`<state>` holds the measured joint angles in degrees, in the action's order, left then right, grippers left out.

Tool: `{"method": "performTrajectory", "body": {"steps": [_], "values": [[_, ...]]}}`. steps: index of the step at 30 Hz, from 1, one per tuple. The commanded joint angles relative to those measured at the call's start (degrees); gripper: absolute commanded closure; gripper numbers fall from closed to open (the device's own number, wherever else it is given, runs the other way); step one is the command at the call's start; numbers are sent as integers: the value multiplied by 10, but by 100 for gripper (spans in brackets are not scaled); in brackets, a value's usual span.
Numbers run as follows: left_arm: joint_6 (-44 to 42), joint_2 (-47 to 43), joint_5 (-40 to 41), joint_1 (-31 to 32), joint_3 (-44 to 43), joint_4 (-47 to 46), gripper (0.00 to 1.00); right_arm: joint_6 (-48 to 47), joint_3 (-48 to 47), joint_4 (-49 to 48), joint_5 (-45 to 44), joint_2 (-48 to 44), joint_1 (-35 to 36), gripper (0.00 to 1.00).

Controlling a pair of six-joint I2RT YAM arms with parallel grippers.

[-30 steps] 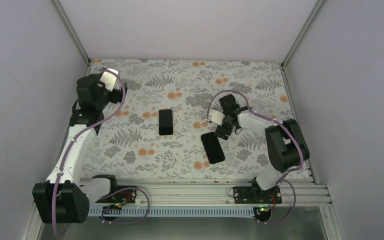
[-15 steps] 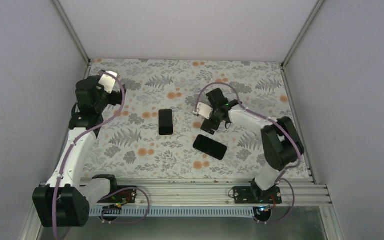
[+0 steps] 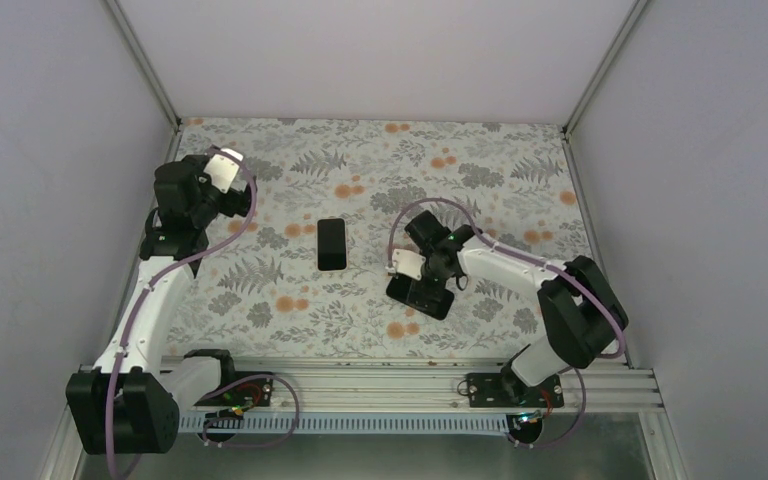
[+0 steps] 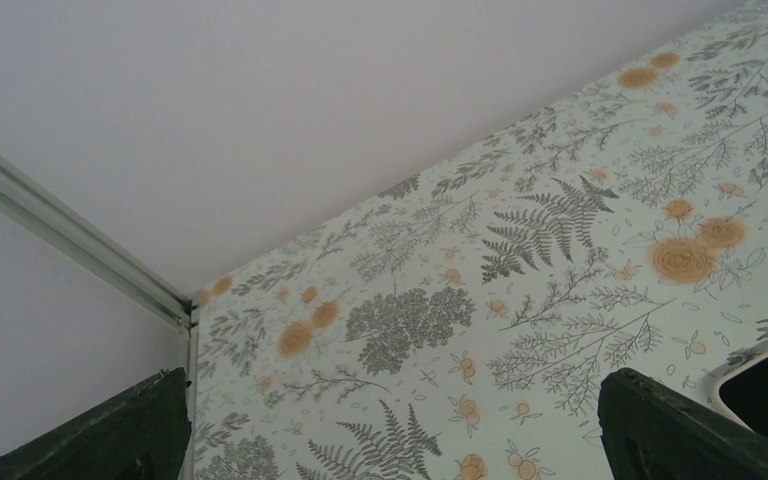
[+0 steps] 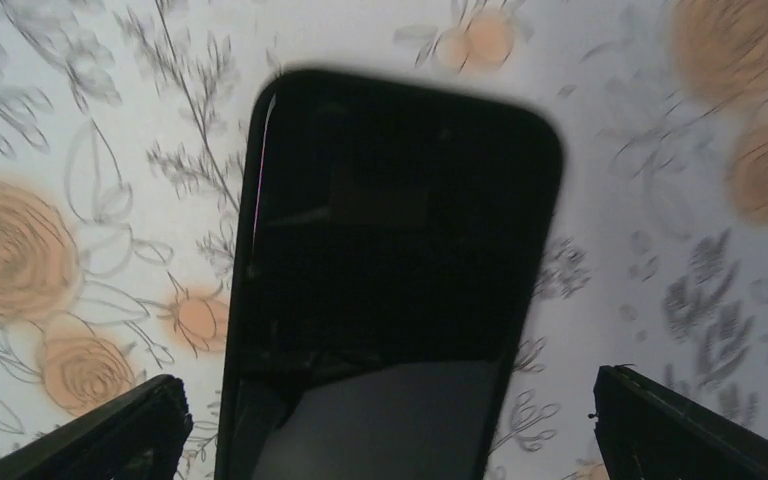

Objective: Take the phone out of the phone case
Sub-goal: Pick up the phone at the center of the board.

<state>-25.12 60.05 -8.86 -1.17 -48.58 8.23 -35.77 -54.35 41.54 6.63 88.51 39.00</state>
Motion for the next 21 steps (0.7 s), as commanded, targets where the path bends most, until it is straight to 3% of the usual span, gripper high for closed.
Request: {"method": "performTrajectory", "body": {"steps": [1,9,21], "values": [[-14,1,-12,-3,1,2,0,19,42,-45,-65,-17,15,0],[-18,17,-30,-3,3,12,0,22,64,-37,-15,-39,14,0],[-22,19,-31,-3,-4,23,0,35,67,-72,-52,-8,13,0]]}}
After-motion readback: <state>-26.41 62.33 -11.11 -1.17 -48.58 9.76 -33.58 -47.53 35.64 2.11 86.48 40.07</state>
